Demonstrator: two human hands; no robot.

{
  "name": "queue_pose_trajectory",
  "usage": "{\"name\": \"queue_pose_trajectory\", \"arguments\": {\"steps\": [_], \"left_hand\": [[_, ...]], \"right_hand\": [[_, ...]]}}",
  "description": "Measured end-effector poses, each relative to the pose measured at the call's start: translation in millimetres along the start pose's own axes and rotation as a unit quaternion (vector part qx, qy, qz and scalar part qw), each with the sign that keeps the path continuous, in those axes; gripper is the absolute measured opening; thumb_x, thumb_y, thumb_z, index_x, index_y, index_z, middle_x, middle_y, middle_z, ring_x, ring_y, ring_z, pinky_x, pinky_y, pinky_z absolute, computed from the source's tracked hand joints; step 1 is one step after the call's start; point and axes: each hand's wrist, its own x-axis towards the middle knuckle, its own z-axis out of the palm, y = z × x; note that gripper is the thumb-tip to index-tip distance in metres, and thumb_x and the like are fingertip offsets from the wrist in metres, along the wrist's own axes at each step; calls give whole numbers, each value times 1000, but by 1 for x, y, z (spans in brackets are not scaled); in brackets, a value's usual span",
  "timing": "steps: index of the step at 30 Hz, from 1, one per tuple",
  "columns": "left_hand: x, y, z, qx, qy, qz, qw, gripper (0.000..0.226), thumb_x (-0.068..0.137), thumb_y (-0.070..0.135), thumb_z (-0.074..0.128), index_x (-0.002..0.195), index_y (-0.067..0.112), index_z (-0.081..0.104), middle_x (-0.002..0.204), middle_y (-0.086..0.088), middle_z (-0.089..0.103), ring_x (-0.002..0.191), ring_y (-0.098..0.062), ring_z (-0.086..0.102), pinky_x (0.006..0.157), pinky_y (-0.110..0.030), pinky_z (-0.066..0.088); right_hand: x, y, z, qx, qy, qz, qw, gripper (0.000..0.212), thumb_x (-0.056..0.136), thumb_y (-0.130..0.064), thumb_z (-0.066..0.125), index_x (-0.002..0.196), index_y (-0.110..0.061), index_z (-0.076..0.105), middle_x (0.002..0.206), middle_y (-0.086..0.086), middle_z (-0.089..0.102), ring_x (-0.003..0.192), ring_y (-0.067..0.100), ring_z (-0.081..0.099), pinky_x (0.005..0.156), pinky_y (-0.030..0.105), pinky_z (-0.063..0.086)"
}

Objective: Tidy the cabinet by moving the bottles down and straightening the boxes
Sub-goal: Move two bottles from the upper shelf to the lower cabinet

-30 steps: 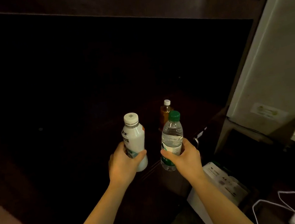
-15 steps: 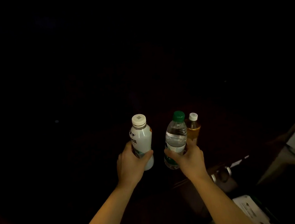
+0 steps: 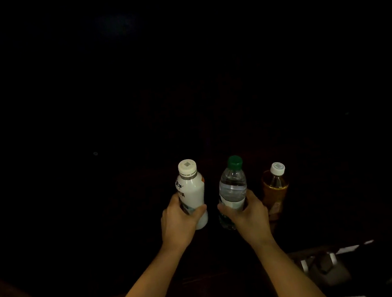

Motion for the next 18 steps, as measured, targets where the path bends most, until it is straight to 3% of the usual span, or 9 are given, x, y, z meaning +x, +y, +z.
{"name": "queue_pose_trajectory", "arguments": {"steps": [11, 18], "left_hand": [[1, -11, 14, 24, -5, -9, 1000, 65, 70, 39, 84, 125, 17, 58, 114, 6, 70, 103, -8, 65, 81, -23, 54], [-1, -14, 16, 28, 1, -9, 1000, 69, 70, 40, 84, 128, 17, 55, 118, 4, 68, 106, -12, 65, 85, -32, 56]], "right_hand": [[13, 11, 6, 6, -17, -7, 1000, 57, 71, -34, 87, 121, -26, 61, 99, -21, 69, 91, -17, 63, 68, 4, 49], [13, 17, 4, -4, -33, -14, 999, 62, 73, -35, 87, 126, -29, 56, 105, -25, 65, 96, -19, 60, 79, 9, 52]]}}
